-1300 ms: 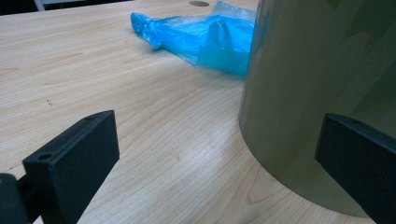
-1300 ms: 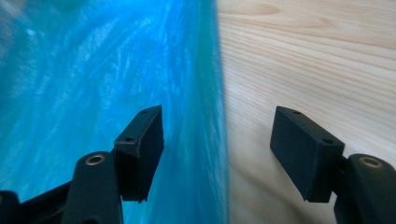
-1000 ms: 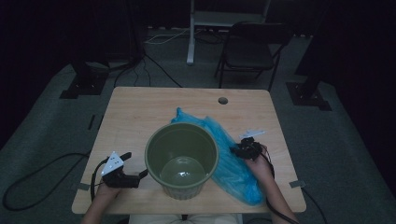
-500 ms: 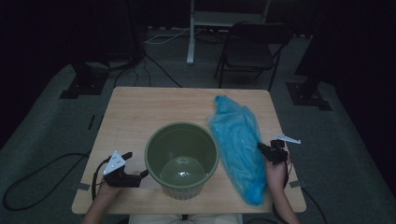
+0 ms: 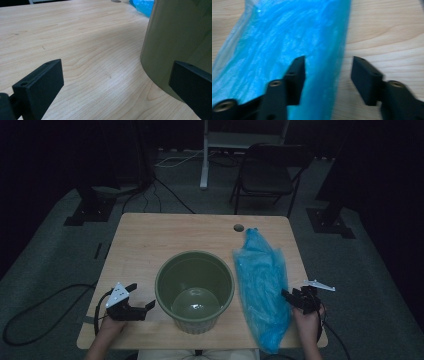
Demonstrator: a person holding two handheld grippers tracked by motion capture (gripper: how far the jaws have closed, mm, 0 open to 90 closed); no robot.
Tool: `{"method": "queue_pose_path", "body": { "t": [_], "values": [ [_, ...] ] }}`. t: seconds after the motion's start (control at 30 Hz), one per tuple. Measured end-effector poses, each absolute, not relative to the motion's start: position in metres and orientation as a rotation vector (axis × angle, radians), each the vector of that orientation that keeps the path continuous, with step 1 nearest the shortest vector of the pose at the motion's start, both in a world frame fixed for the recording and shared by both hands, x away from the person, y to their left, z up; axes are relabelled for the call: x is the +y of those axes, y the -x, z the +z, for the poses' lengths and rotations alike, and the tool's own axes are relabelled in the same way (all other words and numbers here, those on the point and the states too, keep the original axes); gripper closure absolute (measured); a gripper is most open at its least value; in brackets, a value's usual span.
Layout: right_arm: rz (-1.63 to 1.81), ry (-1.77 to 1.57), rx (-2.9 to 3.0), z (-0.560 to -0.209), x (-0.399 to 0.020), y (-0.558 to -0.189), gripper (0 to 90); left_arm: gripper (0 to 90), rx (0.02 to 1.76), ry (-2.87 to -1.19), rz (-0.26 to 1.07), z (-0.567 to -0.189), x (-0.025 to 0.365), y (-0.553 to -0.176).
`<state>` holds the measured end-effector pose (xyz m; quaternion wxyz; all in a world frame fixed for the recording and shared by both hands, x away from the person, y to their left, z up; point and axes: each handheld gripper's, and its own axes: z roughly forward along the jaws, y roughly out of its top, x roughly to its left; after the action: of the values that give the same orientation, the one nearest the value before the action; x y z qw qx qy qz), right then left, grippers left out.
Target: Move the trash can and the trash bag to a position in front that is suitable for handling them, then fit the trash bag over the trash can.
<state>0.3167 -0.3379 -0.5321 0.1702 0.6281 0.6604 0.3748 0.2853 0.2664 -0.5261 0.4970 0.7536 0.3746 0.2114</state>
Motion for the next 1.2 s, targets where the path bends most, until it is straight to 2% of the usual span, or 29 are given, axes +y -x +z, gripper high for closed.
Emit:
{"method": "queue_pose_path", "body": {
  "t": [0.1, 0.23, 0.33, 0.7, 0.73, 0.8, 0.93, 1.2],
  "values": [
    [1.098, -1.783, 1.882, -0.529, -0.342, -0.318, 35.0, 0.3, 0.9, -1.825, 0.512, -0.524, 0.264, -0.286],
    [1.132, -1.796, 1.886, -0.525, -0.346, -0.324, 19.5, 0.3, 0.894, -1.838, 0.501, -0.526, 0.263, -0.286],
    [1.142, -1.802, 1.897, -0.525, -0.348, -0.33, 15.9, 0.3, 0.898, -1.843, 0.499, -0.527, 0.263, -0.287],
    [1.164, -1.805, 1.936, -0.52, -0.348, -0.353, 16.7, 0.3, 0.879, -1.848, 0.48, -0.526, 0.26, -0.287],
    [1.157, -1.804, 1.952, -0.52, -0.347, -0.367, 16.7, 0.3, 0.881, -1.835, 0.469, -0.525, 0.262, -0.288],
    [1.151, -1.802, 1.957, -0.519, -0.347, -0.371, 16.7, 0.3, 0.881, -1.835, 0.469, -0.525, 0.262, -0.288],
    [1.098, -1.786, 2.0, -0.516, -0.338, -0.397, 16.8, 0.3, 0.901, -1.814, 0.472, -0.526, 0.269, -0.285],
    [0.984, -1.727, 2.097, -0.526, -0.304, -0.412, 17.4, 0.3, 0.92, -1.801, 0.475, -0.526, 0.274, -0.282]
  ]
}}
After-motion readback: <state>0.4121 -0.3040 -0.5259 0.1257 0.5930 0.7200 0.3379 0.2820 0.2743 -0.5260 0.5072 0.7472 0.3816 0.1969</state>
